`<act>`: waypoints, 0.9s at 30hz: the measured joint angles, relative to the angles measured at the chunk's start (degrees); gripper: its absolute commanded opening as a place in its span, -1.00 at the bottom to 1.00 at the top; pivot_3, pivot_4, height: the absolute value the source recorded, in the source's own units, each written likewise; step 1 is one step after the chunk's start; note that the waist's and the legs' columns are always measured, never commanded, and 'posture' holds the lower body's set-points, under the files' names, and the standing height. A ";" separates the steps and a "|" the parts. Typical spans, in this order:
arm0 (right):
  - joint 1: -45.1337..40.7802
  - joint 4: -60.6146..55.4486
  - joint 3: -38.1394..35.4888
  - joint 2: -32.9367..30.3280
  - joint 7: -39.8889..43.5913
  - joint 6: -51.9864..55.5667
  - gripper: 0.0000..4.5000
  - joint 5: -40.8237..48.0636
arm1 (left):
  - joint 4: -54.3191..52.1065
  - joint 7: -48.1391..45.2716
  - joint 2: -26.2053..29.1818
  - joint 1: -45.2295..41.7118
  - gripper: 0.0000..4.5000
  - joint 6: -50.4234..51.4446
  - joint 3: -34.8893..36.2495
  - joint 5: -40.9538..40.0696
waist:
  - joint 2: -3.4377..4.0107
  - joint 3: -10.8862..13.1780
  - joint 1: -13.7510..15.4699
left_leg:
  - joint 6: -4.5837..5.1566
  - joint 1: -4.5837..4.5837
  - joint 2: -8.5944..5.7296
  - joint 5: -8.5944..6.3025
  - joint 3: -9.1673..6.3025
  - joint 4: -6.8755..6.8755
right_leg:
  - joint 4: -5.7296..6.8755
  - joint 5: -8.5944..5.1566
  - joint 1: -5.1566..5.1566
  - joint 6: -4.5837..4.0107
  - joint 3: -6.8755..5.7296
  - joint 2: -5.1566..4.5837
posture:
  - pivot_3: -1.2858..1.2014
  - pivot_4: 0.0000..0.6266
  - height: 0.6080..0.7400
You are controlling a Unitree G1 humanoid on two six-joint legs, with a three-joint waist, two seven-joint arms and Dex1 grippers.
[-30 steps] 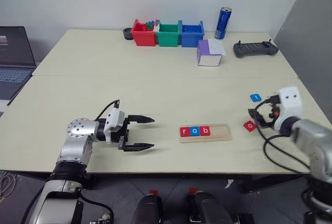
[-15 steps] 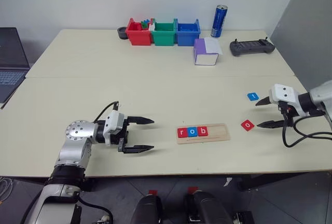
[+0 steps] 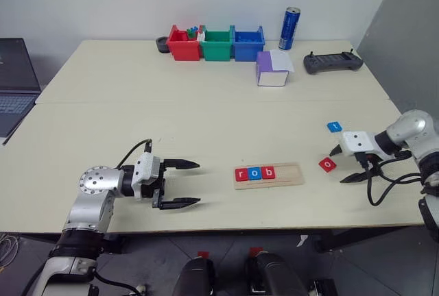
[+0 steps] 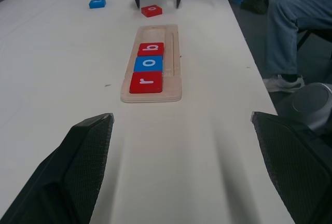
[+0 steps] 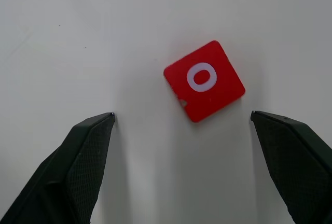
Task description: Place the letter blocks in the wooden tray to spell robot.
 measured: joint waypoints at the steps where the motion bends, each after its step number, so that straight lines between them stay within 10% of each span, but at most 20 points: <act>1: -0.46 0.71 -0.09 0.40 0.00 -0.15 0.99 -0.35 | -0.28 0.16 0.15 0.20 1.00 0.10 0.14 -0.06 | 0.00 0.00 -0.01 | -0.01 0.02 0.01 0.00 0.00 0.01 | 0.02 0.00 0.00 0.00 -0.01 0.00 | 0.03 -0.52 1.00; 14: -3.19 3.75 -0.47 3.68 -0.22 -0.82 0.99 -3.28 | -3.40 1.57 1.57 2.14 1.00 1.35 1.22 -1.02 | 0.00 0.00 -0.11 | -0.02 0.08 0.04 0.01 0.03 0.02 | 0.09 -0.02 0.01 -0.03 0.01 0.00 | 0.03 -0.52 1.00; 24: -4.01 5.30 -1.78 5.03 -0.68 2.10 -0.32 -4.31 | -3.63 1.96 1.90 2.27 1.00 1.52 1.23 -1.15 | -0.02 -0.02 -0.14 | -0.02 0.13 0.05 0.01 0.10 0.05 | 0.12 0.00 0.03 -0.05 0.05 -0.01 | 0.03 -0.52 1.00; 27: -4.10 5.26 -2.68 5.46 -1.14 4.26 -0.36 -4.22 | -3.62 1.89 1.90 2.19 1.00 1.52 1.23 -1.16 | -0.02 -0.01 -0.15 | -0.02 0.12 0.06 0.01 0.10 0.04 | 0.13 0.00 0.02 -0.05 0.05 -0.01 | 0.03 -0.52 1.00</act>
